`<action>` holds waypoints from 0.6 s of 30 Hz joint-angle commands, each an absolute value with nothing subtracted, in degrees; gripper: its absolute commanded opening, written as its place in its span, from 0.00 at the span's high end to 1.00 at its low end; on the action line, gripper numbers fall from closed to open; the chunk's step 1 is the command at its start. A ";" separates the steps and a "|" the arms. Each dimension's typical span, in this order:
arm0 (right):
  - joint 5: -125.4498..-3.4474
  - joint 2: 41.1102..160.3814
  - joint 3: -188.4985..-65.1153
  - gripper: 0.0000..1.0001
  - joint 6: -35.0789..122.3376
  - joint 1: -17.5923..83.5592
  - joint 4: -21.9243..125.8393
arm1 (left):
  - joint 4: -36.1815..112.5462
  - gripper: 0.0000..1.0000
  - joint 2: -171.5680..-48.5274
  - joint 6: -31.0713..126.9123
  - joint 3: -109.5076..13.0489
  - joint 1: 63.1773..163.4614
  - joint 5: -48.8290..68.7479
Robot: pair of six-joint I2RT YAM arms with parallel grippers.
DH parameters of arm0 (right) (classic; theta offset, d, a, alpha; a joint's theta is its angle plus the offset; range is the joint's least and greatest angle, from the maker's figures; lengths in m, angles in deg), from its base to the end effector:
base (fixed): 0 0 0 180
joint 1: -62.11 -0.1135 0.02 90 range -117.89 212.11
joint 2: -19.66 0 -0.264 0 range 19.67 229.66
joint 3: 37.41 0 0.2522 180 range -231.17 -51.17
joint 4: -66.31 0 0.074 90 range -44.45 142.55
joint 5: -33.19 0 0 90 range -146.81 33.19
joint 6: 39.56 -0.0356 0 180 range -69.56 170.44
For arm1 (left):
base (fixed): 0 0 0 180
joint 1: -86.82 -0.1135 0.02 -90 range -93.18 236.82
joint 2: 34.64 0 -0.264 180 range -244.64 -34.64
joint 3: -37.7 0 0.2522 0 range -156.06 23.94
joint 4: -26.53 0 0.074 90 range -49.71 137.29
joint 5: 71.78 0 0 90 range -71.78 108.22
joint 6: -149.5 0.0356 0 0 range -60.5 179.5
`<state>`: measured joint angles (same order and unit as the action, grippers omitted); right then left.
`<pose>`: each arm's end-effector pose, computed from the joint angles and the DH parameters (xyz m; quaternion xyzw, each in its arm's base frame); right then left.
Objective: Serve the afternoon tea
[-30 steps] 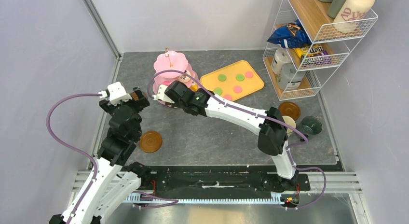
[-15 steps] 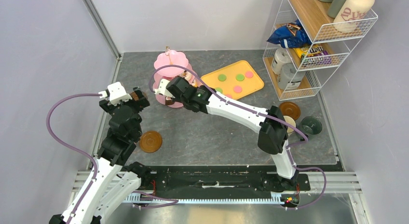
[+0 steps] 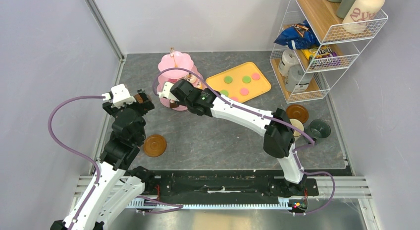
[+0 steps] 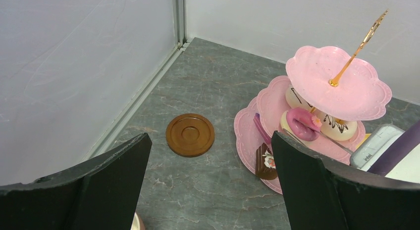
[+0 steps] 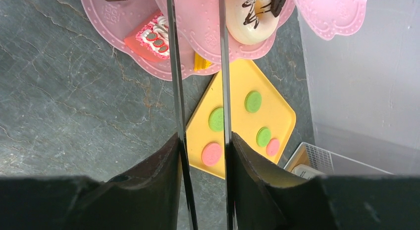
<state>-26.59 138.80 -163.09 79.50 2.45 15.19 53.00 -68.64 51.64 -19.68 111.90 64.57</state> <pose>0.2548 0.3998 0.2993 -0.5507 0.7071 -0.1336 0.4230 0.1296 -0.0322 0.3559 -0.1677 0.7003 0.0947 0.6873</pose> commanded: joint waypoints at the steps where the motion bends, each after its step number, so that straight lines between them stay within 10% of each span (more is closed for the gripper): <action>1: -25.96 139.14 -163.49 0.55 79.69 2.70 17.26 | 50.40 0.00 -68.36 49.71 -19.48 111.55 64.62; 18: -29.31 130.16 -160.10 0.46 76.25 2.08 13.99 | 50.31 0.00 -68.58 49.74 -19.39 111.53 64.36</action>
